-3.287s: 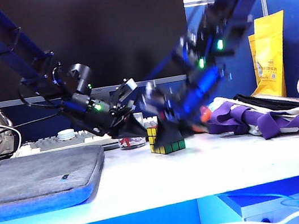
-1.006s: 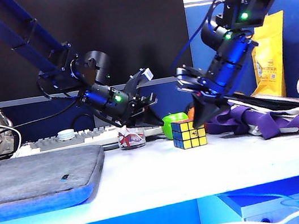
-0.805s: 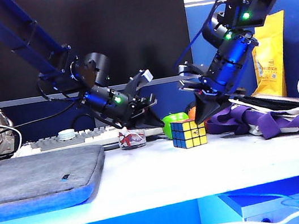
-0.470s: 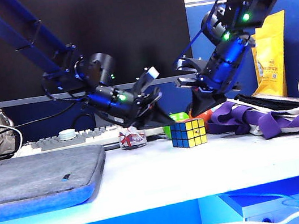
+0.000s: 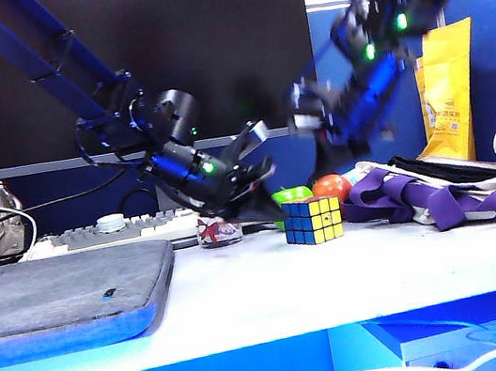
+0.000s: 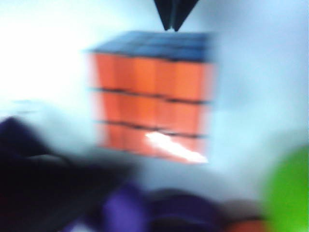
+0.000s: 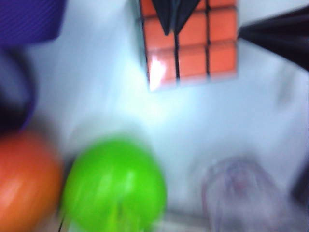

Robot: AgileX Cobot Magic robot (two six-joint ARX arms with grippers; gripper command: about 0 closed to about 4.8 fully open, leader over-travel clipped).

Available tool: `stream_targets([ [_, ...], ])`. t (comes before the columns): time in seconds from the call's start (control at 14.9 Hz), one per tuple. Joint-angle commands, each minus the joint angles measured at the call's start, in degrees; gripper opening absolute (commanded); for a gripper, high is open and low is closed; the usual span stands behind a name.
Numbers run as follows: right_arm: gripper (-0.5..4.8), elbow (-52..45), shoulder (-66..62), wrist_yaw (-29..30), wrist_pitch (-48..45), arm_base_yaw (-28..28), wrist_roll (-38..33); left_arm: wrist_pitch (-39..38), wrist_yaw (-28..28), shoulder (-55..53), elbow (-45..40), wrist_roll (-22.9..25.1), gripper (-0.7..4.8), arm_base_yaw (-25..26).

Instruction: Rotate the Rubik's Cube so that its red face is facing towards you.

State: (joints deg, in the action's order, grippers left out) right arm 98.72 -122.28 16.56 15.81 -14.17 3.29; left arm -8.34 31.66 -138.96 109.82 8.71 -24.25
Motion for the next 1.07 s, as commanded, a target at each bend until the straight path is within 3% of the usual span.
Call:
stream_targets([
  [0.07,-0.01,2.10,1.75,0.50,5.38,-0.31,0.20,3.08,-5.20,0.44,0.31,5.11,-0.06,-0.11],
  [0.2,-0.01,2.10,1.88,1.03,9.99,-0.31,0.20,8.68,-8.79,0.42,0.42,6.99,-0.06,0.02],
  [0.4,-0.01,2.03,1.86,1.68,12.72,-0.33,0.24,13.16,-8.26,-0.66,0.66,6.88,-0.06,1.18],
  [0.54,-0.01,2.03,1.84,1.60,12.72,-0.37,0.24,13.62,-3.19,-2.08,0.66,5.66,-0.05,1.77],
  [1.07,-0.01,2.05,1.07,0.04,16.87,-0.37,1.20,15.78,0.76,-2.78,0.98,5.64,-0.06,1.49],
])
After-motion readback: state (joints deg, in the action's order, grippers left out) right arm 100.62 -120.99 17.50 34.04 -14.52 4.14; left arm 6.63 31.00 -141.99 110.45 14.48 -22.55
